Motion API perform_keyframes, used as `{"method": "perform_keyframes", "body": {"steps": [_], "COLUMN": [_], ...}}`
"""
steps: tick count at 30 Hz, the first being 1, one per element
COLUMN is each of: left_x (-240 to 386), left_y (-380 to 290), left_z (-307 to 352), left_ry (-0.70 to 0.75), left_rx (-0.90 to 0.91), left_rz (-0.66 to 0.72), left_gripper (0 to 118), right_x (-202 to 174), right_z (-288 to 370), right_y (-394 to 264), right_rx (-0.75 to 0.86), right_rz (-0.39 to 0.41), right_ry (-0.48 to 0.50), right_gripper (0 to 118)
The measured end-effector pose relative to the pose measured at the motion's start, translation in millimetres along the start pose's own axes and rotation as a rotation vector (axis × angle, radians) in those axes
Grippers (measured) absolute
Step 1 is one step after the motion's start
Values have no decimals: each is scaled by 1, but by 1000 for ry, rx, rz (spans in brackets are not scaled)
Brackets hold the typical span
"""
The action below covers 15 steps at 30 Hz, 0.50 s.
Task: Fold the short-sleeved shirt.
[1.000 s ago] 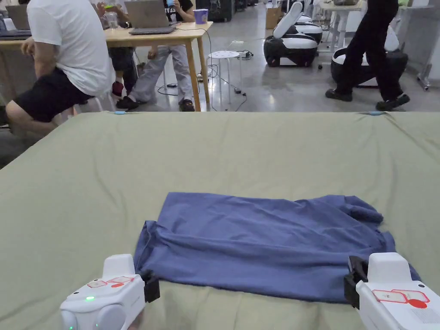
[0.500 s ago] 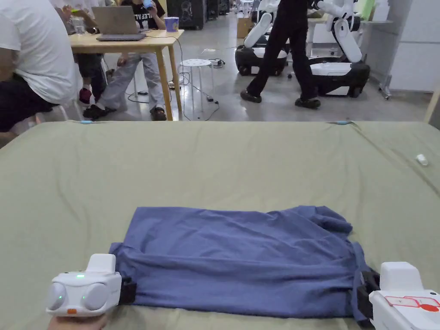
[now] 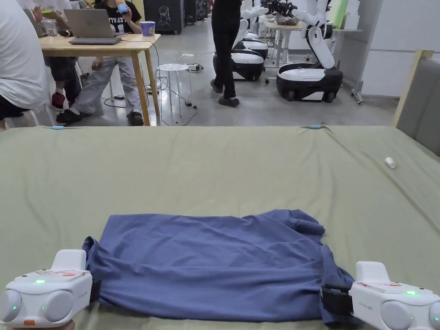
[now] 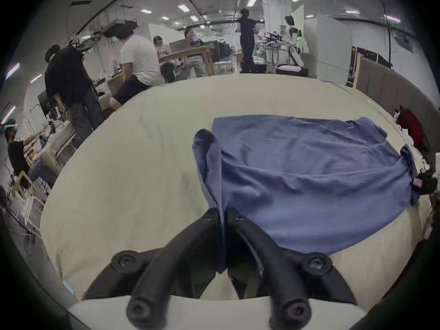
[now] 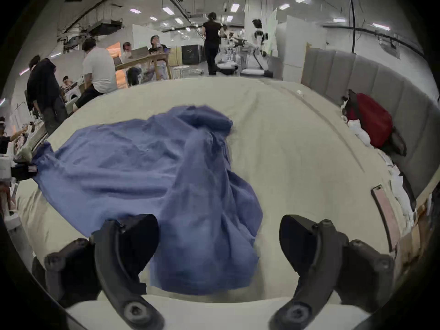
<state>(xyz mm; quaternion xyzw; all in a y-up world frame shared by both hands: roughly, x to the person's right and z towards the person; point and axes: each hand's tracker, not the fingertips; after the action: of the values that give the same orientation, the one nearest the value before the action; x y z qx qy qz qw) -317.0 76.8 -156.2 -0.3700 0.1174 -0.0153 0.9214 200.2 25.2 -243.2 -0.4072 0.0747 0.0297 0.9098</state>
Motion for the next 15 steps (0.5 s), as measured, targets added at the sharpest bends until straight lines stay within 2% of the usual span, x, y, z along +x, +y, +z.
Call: {"method": "perform_keyframes", "body": {"steps": [1,2,3,4,5,9,12,15], "left_x": [0,0,0,-1,0,-7,-13,-18], "left_y": [-2,-4,-6,-6,-8,-10,-7,-8], "left_z": [0,1,1,1,3,15,37,67], "left_ry": [0,-1,-2,-4,-5,-17,-32,-31], "left_rx": [-5,-8,-12,-18,-19,-1,33,54], "left_rz": [6,11,15,17,16,21,28,11], "left_gripper": [4,4,4,4,4,3,3,3], "right_x": [1,0,4,7,8,-3,-10,-14], "right_z": [-7,-8,-12,-12,-5,31,70,103], "right_y": [0,1,-2,-4,-6,-2,2,6], "right_rx": [-26,-45,-67,-67,-14,32,69,70], "right_rz": [-1,0,-16,-52,-64,29,43,93], "right_ry": [4,7,67,123,99,80,66,39], "right_gripper": [67,24,12,12,12,12,12,12]}}
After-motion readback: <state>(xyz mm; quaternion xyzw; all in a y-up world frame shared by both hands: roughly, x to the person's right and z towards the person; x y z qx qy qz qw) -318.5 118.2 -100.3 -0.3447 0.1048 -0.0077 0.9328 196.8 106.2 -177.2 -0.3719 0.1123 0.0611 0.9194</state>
